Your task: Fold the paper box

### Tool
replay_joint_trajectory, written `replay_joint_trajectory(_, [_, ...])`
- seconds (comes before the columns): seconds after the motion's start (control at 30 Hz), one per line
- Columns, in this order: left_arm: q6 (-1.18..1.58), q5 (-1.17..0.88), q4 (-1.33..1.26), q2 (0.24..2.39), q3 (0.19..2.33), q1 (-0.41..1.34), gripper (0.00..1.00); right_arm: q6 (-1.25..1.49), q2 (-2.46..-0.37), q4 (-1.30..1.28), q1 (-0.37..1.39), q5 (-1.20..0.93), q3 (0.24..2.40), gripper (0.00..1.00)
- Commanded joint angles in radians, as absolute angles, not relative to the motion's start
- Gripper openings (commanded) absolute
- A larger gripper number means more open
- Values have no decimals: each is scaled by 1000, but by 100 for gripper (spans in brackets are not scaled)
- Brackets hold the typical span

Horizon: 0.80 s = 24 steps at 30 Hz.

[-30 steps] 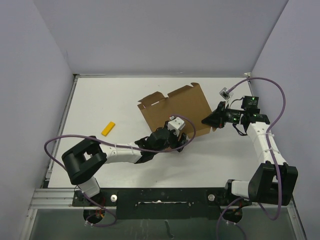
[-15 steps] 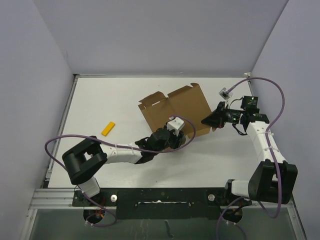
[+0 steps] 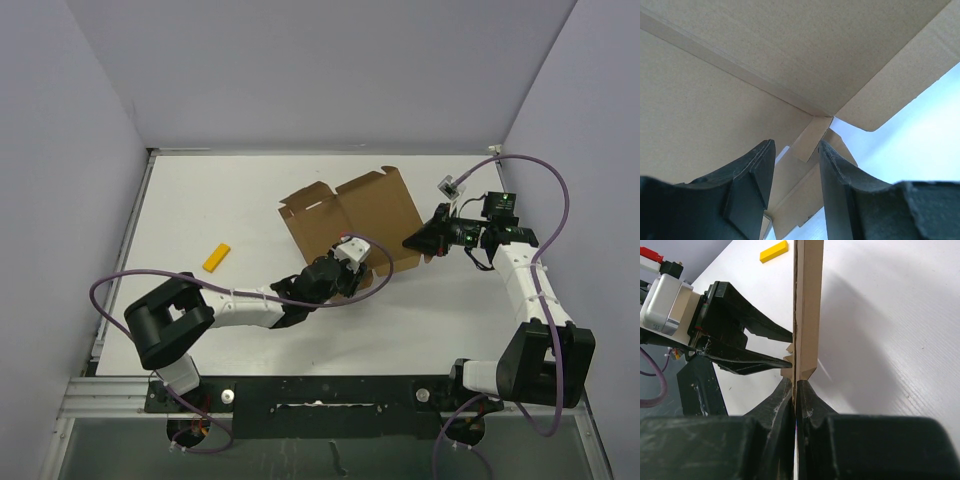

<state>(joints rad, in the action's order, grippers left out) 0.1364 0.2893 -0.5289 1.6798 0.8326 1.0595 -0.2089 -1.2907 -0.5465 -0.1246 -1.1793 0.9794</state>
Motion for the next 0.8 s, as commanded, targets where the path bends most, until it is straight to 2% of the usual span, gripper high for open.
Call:
replay_joint_trajectory(0.0, [82, 339, -604, 1669, 867, 1058, 38, -218, -1295, -529, -126, -1223, 997, 0])
replay_joint_trajectory(0.5, [48, 388, -654, 1720, 902, 1058, 41, -226, -1301, -538, -120, -1221, 1002, 0])
replay_joint_trajectory(0.77, [126, 356, -573, 1633, 885, 1061, 55, -246, -1298, -556, -120, -1202, 1009, 0])
